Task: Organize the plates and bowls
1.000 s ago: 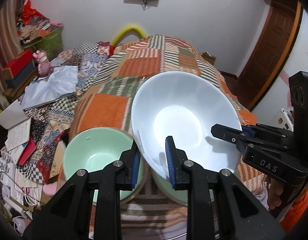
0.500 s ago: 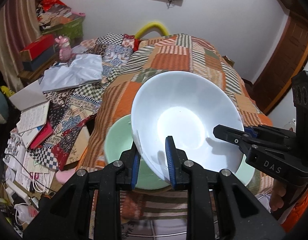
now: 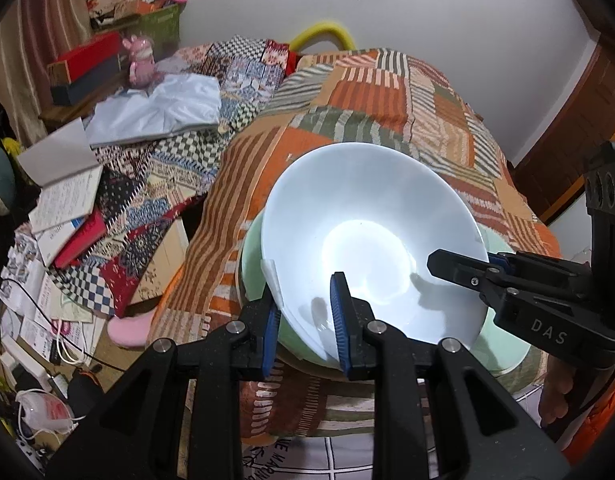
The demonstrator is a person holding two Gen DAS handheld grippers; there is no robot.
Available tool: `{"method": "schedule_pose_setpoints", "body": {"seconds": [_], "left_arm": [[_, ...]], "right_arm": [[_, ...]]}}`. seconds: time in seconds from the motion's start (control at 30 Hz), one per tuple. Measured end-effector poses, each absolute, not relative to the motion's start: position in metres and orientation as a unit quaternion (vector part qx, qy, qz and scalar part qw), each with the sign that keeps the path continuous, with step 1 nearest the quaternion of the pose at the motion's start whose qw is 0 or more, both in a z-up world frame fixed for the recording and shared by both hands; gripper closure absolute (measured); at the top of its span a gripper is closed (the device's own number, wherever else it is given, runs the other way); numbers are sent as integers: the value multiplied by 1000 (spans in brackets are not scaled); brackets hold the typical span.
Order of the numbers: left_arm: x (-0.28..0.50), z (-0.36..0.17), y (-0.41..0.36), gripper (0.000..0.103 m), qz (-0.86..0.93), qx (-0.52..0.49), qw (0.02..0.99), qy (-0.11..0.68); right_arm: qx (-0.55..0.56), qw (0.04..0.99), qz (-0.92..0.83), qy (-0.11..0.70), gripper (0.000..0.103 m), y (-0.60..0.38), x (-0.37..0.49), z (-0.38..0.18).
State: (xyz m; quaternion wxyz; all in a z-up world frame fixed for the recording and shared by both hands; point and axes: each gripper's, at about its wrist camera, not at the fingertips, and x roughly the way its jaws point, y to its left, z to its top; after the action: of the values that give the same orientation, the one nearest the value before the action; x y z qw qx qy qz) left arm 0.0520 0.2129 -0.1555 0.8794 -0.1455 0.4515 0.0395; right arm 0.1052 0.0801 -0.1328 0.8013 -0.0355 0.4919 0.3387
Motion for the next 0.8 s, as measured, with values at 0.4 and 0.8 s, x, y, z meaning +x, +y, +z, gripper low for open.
{"method": "schedule_pose_setpoints", "body": {"seconds": [0.4, 0.8], "left_arm": [[60, -172, 221, 79, 49, -142, 875, 460], [63, -186, 221, 79, 42, -149, 869, 471]], "right_arm": [[-37, 790, 341, 509, 85, 90, 108, -146], [-39, 789, 344, 507, 83, 84, 108, -143]]}}
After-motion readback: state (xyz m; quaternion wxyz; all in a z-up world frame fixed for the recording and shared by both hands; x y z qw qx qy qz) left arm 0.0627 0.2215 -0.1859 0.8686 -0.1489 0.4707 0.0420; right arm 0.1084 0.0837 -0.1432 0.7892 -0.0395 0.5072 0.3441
